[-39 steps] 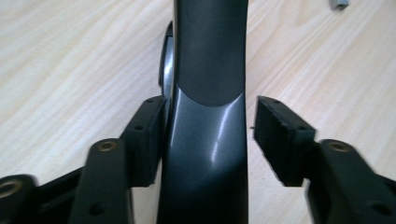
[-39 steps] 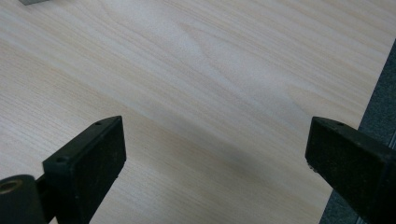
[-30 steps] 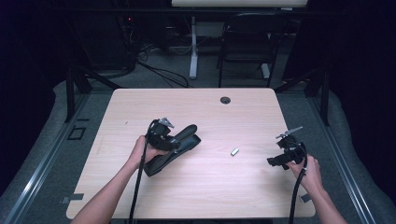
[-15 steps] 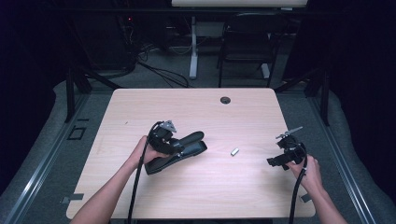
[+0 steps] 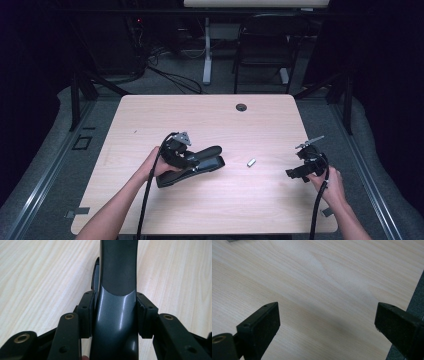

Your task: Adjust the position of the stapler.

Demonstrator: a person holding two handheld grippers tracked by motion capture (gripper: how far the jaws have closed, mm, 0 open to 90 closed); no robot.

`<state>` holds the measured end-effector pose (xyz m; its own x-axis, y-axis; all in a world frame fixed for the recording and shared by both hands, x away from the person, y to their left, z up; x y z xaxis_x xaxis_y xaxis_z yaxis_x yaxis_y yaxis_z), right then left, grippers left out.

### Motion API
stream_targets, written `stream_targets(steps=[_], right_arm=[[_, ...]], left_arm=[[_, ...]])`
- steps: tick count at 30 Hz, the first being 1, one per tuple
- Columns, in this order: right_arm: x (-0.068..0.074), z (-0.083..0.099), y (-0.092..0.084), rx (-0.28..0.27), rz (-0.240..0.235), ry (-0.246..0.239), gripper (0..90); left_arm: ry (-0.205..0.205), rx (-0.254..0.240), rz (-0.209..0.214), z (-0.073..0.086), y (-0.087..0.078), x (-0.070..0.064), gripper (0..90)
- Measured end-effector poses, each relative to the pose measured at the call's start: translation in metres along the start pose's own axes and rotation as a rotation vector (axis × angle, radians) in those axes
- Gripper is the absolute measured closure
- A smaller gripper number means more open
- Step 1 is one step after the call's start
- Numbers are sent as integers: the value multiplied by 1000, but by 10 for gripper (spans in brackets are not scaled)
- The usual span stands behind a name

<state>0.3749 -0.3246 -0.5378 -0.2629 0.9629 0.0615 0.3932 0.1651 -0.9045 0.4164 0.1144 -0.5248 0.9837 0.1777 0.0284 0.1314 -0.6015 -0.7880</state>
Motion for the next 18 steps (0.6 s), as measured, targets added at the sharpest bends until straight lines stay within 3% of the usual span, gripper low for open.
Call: stream_targets(steps=[6,11,13,14,16,18], right_arm=[[0,0,0,1,5,-4,57],[0,0,-1,6,7,-12,57],[1,0,0,2,-5,-5,57],[1,0,1,3,-2,-3,57],[1,0,1,6,-4,-9,57],[1,1,0,9,-3,-18,57]], left_arm=[[64,3,48,-3,2,-7,567],[80,-1,70,-4,3,-9,567],[63,-5,75,-4,4,-8,563],[21,-1,79,-4,5,-7,523],[-6,1,68,-3,2,-9,404],[-33,-14,62,2,-3,-11,360]])
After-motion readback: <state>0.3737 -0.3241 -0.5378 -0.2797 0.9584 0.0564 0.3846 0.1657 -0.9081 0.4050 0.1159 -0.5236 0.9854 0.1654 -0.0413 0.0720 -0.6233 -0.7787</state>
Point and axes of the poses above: each handheld gripper's, and its own axes: y roughly forward along the jaws, z roughly out of its underside, x roughly to its left, the point moved 1 cm from there along y, roughly forward along the jaws, and after that the axes turned 12 degrees about y, right-handed, at the moved point
